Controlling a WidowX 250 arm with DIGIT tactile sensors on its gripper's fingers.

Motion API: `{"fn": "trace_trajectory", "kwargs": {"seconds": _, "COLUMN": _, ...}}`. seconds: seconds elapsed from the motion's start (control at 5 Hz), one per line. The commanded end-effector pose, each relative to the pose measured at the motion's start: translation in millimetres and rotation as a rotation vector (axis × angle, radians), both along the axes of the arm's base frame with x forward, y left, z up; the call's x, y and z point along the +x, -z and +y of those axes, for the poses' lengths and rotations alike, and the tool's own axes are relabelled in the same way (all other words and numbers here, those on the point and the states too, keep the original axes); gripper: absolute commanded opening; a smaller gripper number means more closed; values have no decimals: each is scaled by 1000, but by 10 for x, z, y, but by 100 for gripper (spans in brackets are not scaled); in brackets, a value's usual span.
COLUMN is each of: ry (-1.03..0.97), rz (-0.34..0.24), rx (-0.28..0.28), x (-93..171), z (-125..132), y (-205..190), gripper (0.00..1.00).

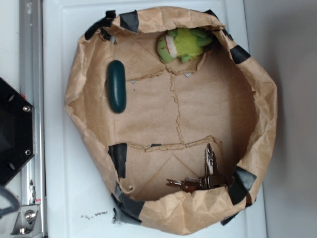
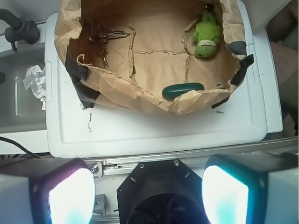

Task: Grab the silver keys.

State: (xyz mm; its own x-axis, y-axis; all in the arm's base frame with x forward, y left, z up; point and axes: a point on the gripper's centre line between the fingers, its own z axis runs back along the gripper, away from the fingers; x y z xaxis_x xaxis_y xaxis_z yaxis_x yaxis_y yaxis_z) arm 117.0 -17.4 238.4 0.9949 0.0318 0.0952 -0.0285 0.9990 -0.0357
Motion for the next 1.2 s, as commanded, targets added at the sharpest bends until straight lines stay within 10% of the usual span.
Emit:
{"fn": "trace_trajectory", "kwargs": {"seconds": 0.0, "ry": 0, "rz": 0, "rx": 0, "x": 0, "z": 0, "y": 0, "gripper": 100}}
{"fn": "trace_trajectory", "kwargs": {"seconds": 0.6, "ry": 0, "rz": 0, "rx": 0, "x": 0, "z": 0, "y": 0, "gripper": 100}}
{"fn": "trace_trajectory", "kwargs": {"seconds": 1.0, "ry": -73, "rz": 11, "rx": 6, "x": 936, "z": -75, "y": 106, "gripper": 100}}
